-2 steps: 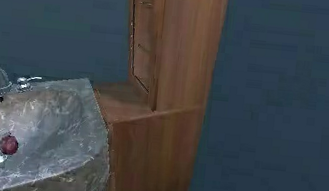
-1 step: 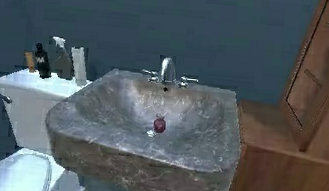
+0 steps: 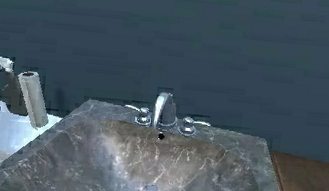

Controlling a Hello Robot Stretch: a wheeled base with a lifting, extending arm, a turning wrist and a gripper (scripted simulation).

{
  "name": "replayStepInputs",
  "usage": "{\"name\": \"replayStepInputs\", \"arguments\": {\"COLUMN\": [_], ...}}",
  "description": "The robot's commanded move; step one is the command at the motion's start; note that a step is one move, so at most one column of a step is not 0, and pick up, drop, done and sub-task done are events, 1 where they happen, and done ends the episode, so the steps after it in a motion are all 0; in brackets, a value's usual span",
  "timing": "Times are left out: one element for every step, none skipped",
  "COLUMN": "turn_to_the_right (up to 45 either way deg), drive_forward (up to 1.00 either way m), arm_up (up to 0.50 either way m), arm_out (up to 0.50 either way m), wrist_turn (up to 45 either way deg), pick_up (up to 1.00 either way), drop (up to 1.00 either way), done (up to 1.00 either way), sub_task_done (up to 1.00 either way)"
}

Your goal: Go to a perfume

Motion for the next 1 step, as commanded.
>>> {"name": "replayStepInputs", "arguments": {"turn_to_the_right": [0.0], "drive_forward": [0.0], "arm_up": [0.0], "arm_out": [0.0], "wrist_turn": [0.0], "pick_up": [0.0], "drop": [0.0], "done": [1.0], "sub_task_done": [0.0]}}
